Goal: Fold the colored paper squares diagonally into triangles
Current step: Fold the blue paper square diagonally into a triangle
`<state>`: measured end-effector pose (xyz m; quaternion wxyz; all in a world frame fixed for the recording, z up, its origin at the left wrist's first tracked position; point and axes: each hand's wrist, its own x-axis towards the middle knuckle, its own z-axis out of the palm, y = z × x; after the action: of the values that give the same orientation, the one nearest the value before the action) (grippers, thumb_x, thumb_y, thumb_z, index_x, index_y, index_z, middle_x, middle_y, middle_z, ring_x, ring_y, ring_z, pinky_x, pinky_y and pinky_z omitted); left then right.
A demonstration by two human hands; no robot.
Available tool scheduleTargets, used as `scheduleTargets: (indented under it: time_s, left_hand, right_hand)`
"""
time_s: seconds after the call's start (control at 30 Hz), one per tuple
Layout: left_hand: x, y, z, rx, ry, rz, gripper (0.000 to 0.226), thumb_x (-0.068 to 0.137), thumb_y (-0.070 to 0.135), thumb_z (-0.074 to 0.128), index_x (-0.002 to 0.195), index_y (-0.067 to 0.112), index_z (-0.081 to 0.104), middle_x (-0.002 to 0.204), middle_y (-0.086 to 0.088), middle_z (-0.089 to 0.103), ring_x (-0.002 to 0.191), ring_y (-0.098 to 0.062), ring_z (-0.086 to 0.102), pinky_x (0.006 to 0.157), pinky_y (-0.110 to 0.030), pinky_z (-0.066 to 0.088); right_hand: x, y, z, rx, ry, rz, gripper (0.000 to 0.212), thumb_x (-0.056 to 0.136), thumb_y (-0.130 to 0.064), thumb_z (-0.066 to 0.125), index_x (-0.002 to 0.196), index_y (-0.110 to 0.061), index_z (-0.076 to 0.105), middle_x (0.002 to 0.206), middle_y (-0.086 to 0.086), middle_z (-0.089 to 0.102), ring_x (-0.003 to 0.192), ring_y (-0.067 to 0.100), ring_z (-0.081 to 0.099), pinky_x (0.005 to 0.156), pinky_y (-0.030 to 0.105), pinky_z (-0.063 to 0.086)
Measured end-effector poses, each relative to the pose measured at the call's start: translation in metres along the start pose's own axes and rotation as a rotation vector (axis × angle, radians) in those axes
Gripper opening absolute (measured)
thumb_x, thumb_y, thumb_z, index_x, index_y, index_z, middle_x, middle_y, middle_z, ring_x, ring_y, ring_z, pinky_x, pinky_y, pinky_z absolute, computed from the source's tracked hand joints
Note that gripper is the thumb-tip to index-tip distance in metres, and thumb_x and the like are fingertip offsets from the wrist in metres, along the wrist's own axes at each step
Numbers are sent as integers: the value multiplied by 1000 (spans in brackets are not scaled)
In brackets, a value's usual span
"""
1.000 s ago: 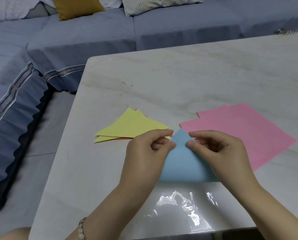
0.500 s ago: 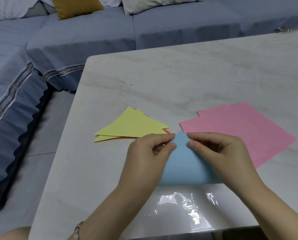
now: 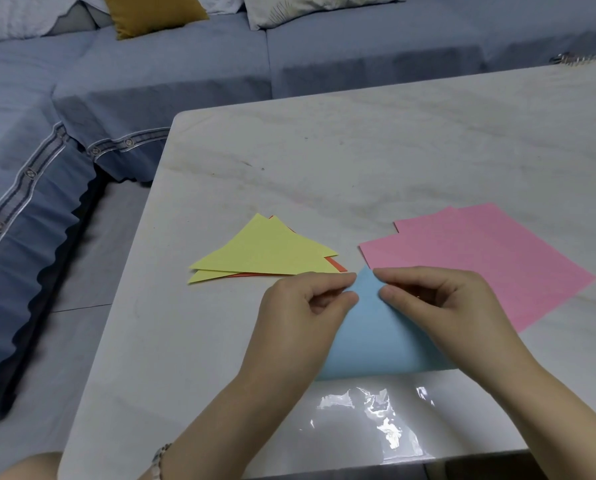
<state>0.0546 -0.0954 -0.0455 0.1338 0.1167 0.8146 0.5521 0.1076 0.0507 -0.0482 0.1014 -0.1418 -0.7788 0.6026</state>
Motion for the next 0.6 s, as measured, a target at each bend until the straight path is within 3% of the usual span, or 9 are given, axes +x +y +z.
scheduleTargets:
  time_s: [0.3, 0.5, 0.6]
  left_hand:
    - [3, -9, 1, -3, -7, 33, 20, 81, 9, 67, 92, 25, 72, 87, 23, 67, 81, 12, 59, 70, 0, 38]
    - [13, -15, 1, 95, -2, 89, 19, 82, 10, 66, 98, 18, 73, 87, 18, 66, 79, 4, 59, 69, 0, 37]
    - [28, -20, -2, 186, 21, 110, 23, 83, 11, 65, 105, 14, 70, 92, 9, 67, 78, 5, 57, 69, 3, 36]
  right_hand:
    - [9, 0, 0, 27, -73, 57, 27, 78, -6, 68, 79, -33, 68, 62, -16, 67, 64, 4, 57, 64, 7, 44]
    - [43, -6, 0, -200, -299, 19, 13, 76, -12, 71, 69, -23, 71, 58, -12, 67, 57, -4, 58, 62, 15, 49]
    - [65, -1, 8, -283, -347, -14, 12, 77, -12, 70, 68, -19, 71, 61, -6, 66, 56, 4, 56, 60, 21, 49]
